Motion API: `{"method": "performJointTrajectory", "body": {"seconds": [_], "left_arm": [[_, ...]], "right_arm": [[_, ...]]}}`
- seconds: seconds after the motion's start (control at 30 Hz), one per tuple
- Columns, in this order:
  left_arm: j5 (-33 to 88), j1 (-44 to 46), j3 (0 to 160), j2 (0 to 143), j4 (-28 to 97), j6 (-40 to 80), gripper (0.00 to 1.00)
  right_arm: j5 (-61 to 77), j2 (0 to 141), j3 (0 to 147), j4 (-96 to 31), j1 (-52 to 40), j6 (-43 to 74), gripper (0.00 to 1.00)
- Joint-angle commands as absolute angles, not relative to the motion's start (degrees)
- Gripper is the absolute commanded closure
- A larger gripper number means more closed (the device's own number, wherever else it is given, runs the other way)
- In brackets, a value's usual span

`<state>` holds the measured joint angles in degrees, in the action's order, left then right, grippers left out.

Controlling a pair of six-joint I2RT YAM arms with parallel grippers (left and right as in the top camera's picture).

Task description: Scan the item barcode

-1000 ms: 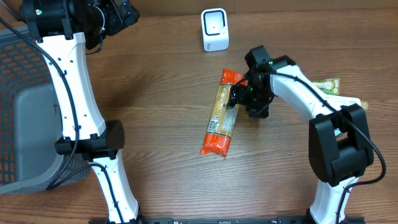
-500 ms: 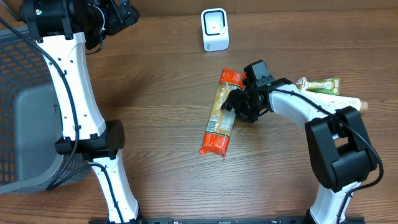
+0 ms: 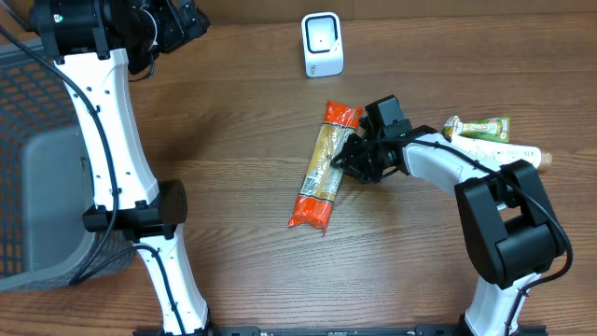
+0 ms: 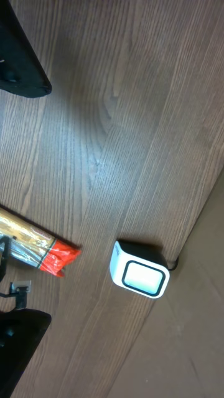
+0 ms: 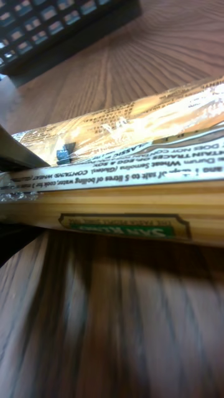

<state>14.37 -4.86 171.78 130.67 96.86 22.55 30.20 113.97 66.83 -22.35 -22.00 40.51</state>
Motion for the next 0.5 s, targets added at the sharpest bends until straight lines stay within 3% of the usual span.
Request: {"method": "performJointTrajectory", "body": {"seconds": [0.0, 0.23, 0.47], "left_arm": [[14.6, -4.5, 171.9, 130.4, 96.8, 23.2, 0.01], [14.6, -4.5, 171.9, 130.4, 96.8, 23.2, 0.00], [14.6, -4.5, 171.9, 130.4, 96.8, 23.2, 0.00]], "right_arm": [[34.8, 115.9, 66.6, -23.1, -22.7, 33.5, 0.96], [47.2, 111.5, 70.3, -27.0, -20.9, 26.4, 0.96], [54.3, 94.8, 72.5, -28.6, -16.8, 25.5, 0.96]]}}
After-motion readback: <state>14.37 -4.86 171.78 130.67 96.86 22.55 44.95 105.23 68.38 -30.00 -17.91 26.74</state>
